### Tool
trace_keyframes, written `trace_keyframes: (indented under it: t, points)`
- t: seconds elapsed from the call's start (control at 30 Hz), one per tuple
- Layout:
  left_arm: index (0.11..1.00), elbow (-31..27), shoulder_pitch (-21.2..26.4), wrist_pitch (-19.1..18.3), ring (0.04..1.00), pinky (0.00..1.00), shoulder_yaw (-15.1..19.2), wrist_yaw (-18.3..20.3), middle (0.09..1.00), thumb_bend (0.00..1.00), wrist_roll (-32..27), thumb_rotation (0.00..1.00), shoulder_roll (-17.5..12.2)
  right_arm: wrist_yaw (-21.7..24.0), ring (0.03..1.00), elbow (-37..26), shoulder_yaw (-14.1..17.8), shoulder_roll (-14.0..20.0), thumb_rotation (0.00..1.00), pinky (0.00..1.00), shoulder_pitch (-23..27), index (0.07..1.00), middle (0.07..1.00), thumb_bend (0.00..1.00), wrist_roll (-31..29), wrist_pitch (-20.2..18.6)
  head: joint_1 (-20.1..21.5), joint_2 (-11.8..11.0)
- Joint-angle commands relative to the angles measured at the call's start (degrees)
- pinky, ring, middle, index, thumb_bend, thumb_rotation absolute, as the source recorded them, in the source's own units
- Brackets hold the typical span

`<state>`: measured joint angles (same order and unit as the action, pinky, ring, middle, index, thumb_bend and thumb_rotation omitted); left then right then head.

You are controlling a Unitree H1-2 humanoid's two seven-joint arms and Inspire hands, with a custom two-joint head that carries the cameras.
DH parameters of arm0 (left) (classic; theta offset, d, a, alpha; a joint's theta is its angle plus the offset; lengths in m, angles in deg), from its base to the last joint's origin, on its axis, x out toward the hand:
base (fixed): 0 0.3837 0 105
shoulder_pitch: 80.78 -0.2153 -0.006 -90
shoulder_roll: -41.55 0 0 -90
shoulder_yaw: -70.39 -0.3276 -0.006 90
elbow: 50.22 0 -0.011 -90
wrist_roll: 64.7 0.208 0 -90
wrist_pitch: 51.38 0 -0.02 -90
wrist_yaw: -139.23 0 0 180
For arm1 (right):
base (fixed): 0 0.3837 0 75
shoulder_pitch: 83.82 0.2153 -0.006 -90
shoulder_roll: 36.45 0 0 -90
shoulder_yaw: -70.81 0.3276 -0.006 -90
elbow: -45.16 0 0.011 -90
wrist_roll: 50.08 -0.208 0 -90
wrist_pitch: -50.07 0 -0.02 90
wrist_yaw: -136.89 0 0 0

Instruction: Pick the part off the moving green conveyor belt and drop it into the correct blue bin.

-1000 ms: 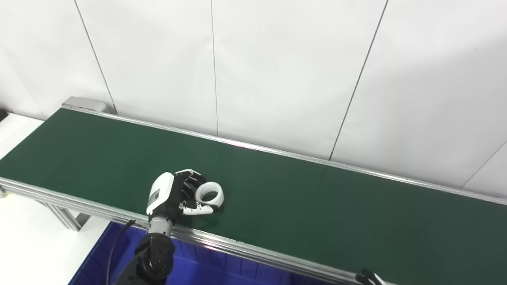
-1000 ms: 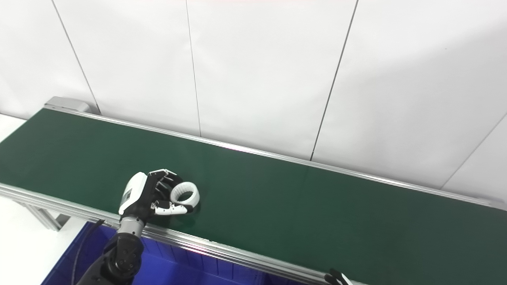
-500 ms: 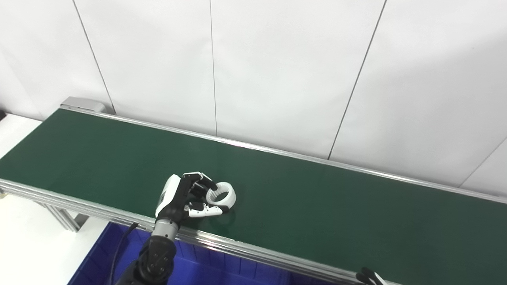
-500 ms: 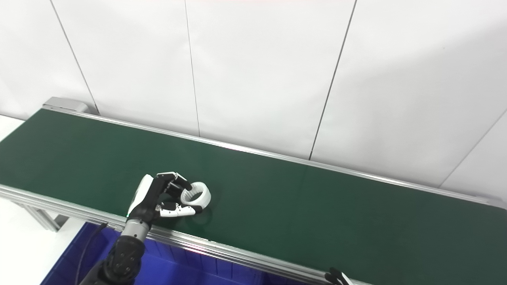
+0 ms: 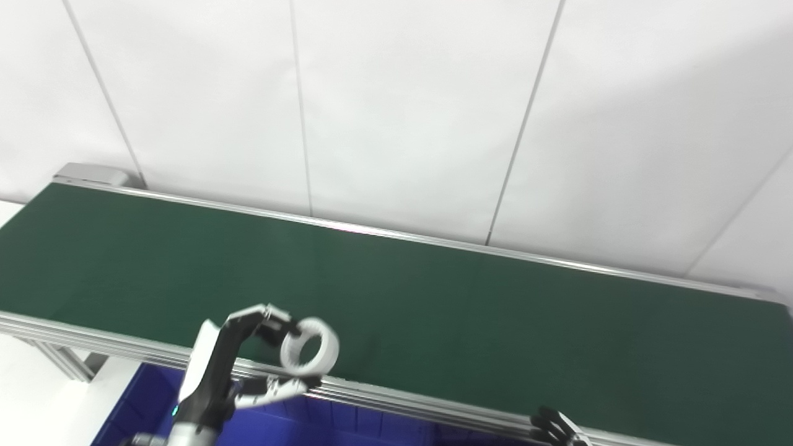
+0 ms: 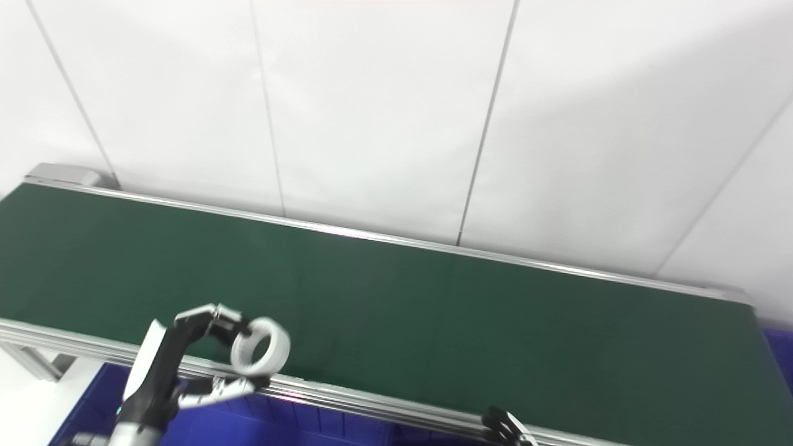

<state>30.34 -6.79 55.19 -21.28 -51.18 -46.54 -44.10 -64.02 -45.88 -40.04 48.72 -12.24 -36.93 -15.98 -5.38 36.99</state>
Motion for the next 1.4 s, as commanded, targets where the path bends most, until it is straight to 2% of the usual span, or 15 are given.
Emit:
trace_keyframes:
  t: [0.0,0.07,0.17,0.27,0.43,0.63,0.73,0.97,1.03,1.13,1.23,1.27,1.3,1.33,1.37]
  points:
    - [0.479,-1.7,-0.1,4.5,0.496,0.51,0.4,0.1,0.495,0.50,-0.5,0.00,-0.4,0.7,0.724,-3.2,0.5,-0.8,0.41,0.65,-0.6,0.793,0.767,0.65,0.7,3.0,0.6,0.7]
    - [0.479,0.1,-0.6,7.2,0.499,0.53,0.5,-0.2,0.493,0.50,-0.7,0.00,-0.4,1.3,0.724,-4.0,0.9,-1.4,0.39,0.66,-1.0,0.794,0.765,0.66,1.3,3.0,1.9,1.8]
    - [0.477,2.5,-1.3,9.3,0.504,0.54,0.9,-0.1,0.492,0.50,-0.7,0.00,-0.7,1.4,0.728,-4.7,1.0,-2.2,0.38,0.66,-1.5,0.800,0.767,0.65,2.5,3.0,3.7,3.2]
    - [0.477,6.0,-1.6,10.1,0.505,0.54,0.3,0.1,0.492,0.50,-0.6,0.00,-1.6,1.7,0.740,-4.7,1.2,-3.1,0.38,0.68,-1.6,0.806,0.773,0.66,3.2,3.0,4.6,5.4]
    - [0.482,11.7,-1.1,10.3,0.500,0.54,-0.6,-0.4,0.482,0.50,0.6,0.00,-2.4,2.1,0.750,-4.5,1.3,-4.0,0.43,0.70,-1.2,0.821,0.787,0.64,3.6,3.0,4.6,7.3]
    - [0.486,16.8,-0.6,9.2,0.498,0.54,-0.4,-0.7,0.475,0.50,3.4,0.00,-2.3,3.4,0.754,-4.8,2.5,-4.9,0.48,0.70,-1.5,0.832,0.792,0.65,4.7,2.9,4.6,8.1]
    - [0.489,20.9,0.7,10.2,0.489,0.52,-0.8,-2.5,0.470,0.50,5.3,0.00,-2.6,4.1,0.756,-5.1,2.9,-5.2,0.48,0.70,-1.5,0.834,0.794,0.65,4.5,2.9,4.5,8.2]
    - [0.498,26.8,2.7,9.6,0.470,0.49,-0.6,-5.2,0.468,0.50,9.8,0.00,-3.0,4.9,0.753,-5.1,3.7,-5.6,0.49,0.70,-1.4,0.834,0.794,0.64,4.9,3.0,4.4,8.2]
    - [0.503,28.2,3.3,8.7,0.467,0.48,-0.7,-5.5,0.463,0.50,11.0,0.00,-3.3,5.0,0.751,-5.0,3.8,-5.6,0.49,0.70,-1.4,0.833,0.792,0.64,4.7,3.0,4.3,8.3]
    - [0.511,28.7,3.7,5.0,0.453,0.46,-0.9,-4.4,0.469,0.50,12.3,0.00,-3.4,5.2,0.750,-5.1,3.9,-5.6,0.48,0.70,-1.3,0.831,0.790,0.64,4.6,2.9,4.4,8.3]
    - [0.500,26.2,3.5,-3.3,0.446,0.51,-1.3,-1.0,0.511,0.50,13.7,0.00,-3.3,5.2,0.746,-5.2,4.2,-5.7,0.49,0.69,-1.4,0.830,0.785,0.64,4.6,2.9,4.4,8.3]
    - [0.494,25.3,3.4,-6.2,0.546,0.54,-1.5,0.0,0.513,0.51,14.2,0.00,-3.2,5.3,0.745,-5.2,4.2,-5.7,0.49,0.69,-1.5,0.830,0.785,0.64,4.5,2.9,4.4,8.3]
    - [0.497,24.6,3.3,-8.0,0.644,0.59,-1.6,0.6,0.646,0.51,14.4,0.04,-3.2,5.3,0.746,-5.2,4.2,-5.7,0.49,0.69,-1.5,0.830,0.786,0.64,4.5,2.9,4.4,8.3]
    - [0.498,23.9,3.2,-9.7,0.677,0.61,-1.8,1.5,0.691,0.51,14.2,0.05,-3.2,5.5,0.746,-5.2,4.2,-5.6,0.49,0.69,-1.5,0.830,0.787,0.64,4.4,2.9,4.5,8.3]
    - [0.677,23.4,3.1,-10.9,0.766,0.69,-2.0,2.1,0.782,0.62,13.9,0.19,-3.3,5.6,0.752,-5.2,4.2,-5.6,0.49,0.70,-1.5,0.832,0.790,0.64,4.3,2.9,4.5,8.3]
